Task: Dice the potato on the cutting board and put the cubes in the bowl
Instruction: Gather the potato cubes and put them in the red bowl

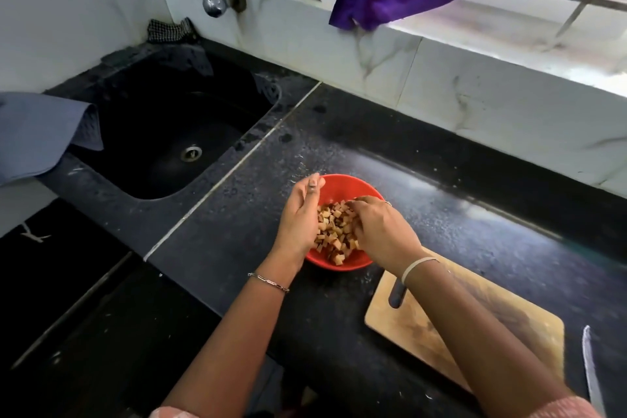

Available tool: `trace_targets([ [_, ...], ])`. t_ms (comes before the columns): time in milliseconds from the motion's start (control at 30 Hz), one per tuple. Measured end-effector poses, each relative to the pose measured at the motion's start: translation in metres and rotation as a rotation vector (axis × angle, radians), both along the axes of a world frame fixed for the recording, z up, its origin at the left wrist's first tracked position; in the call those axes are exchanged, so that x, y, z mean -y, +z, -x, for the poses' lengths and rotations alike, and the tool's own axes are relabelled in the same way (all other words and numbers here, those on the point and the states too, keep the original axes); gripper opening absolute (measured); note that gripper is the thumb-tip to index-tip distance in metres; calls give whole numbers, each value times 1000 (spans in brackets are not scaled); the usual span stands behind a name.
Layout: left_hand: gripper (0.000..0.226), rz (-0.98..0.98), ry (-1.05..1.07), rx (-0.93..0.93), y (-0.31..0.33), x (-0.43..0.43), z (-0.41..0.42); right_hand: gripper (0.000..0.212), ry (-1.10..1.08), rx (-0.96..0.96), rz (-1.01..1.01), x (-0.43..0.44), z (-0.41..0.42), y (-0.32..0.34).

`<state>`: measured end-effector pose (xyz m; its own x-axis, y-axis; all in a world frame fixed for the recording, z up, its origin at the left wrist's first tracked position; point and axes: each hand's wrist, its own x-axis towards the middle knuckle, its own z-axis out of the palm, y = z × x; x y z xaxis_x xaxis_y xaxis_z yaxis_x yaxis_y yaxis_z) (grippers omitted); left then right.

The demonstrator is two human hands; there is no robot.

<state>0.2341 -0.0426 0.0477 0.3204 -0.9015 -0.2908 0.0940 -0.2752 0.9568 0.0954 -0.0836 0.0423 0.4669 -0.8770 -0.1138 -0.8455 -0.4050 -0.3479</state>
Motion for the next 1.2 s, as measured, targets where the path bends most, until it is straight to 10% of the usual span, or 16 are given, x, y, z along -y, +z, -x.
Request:
trace_targets([
  [300,32,25,11,14,-9,-2,-6,55,336,-65,-110,-18,-1,-10],
  [533,28,137,77,412,-7,-15,-8,17,4,357,58,-19,17,-9],
  [767,37,153,214,659,-14,-42,6,32,-207,652,-3,-28,49,-6],
  [1033,29,422,-403,688,-30,-73,77,28,-384,594,16,-81,124,-29],
  [1200,76,304,-723,903,-55,-83,99,51,-525,440,63,-128,174,-38],
])
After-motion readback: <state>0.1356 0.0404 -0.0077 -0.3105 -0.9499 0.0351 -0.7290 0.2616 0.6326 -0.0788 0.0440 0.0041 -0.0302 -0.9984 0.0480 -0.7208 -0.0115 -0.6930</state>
